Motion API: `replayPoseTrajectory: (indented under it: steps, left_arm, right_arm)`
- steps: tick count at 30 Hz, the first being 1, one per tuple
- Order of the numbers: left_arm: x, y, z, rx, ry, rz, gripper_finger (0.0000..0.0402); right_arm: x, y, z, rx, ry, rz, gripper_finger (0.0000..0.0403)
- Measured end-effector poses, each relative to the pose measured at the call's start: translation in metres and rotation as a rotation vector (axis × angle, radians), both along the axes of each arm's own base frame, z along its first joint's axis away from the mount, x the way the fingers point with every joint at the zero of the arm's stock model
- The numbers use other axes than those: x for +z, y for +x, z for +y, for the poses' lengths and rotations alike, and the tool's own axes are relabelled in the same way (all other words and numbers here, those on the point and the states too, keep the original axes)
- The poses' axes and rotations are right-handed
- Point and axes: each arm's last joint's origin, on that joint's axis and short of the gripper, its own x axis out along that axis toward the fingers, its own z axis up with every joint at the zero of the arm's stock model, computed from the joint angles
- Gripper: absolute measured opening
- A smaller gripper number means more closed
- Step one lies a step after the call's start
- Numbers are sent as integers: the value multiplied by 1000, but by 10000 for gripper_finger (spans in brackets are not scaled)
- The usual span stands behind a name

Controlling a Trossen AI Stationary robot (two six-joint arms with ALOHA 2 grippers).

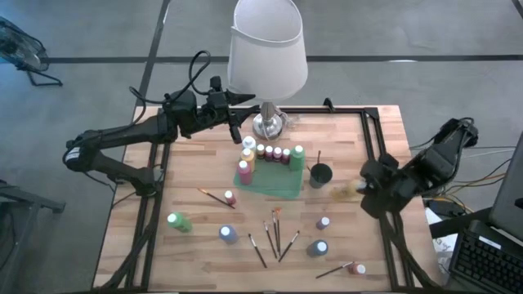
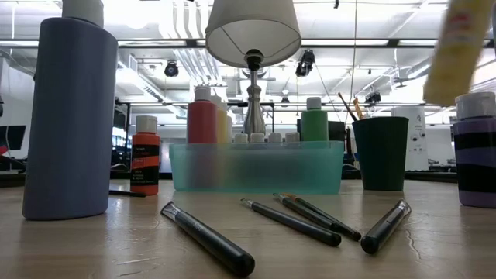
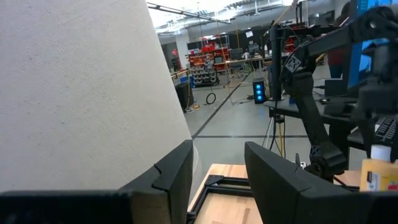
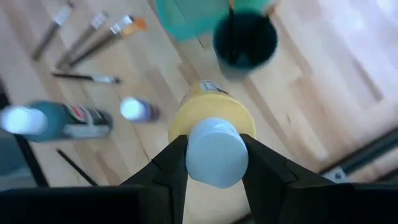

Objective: Pick & Place Paint Supplies
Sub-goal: Put the yellow paint bottle into the green bin

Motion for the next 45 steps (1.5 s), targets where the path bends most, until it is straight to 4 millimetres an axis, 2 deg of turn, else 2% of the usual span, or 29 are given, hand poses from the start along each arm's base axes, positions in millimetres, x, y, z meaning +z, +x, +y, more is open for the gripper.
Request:
replayPoseTrajectory:
  steps: [7, 15, 22, 29, 37, 45]
  left_arm:
    - [0, 0, 0, 0, 0, 1, 151]
    - [-4, 5, 1, -1, -11, 13, 151]
    - [-5, 6, 1, -2, -22, 12, 151]
    - [-5, 6, 1, -2, -25, 16, 151]
    - [-7, 6, 1, -2, -30, 28, 151]
    - [-9, 6, 2, 1, -35, 49, 151]
  right_arm:
    - [40, 31, -10, 99, -26, -137, 112]
    - [52, 85, -35, 191, -95, -56, 112]
    - [48, 129, -63, 264, -150, 22, 112]
    - [39, 164, -90, 311, -85, 68, 112]
    - [13, 188, -103, 350, -98, 143, 112]
    - [-21, 196, -110, 341, -98, 159, 112]
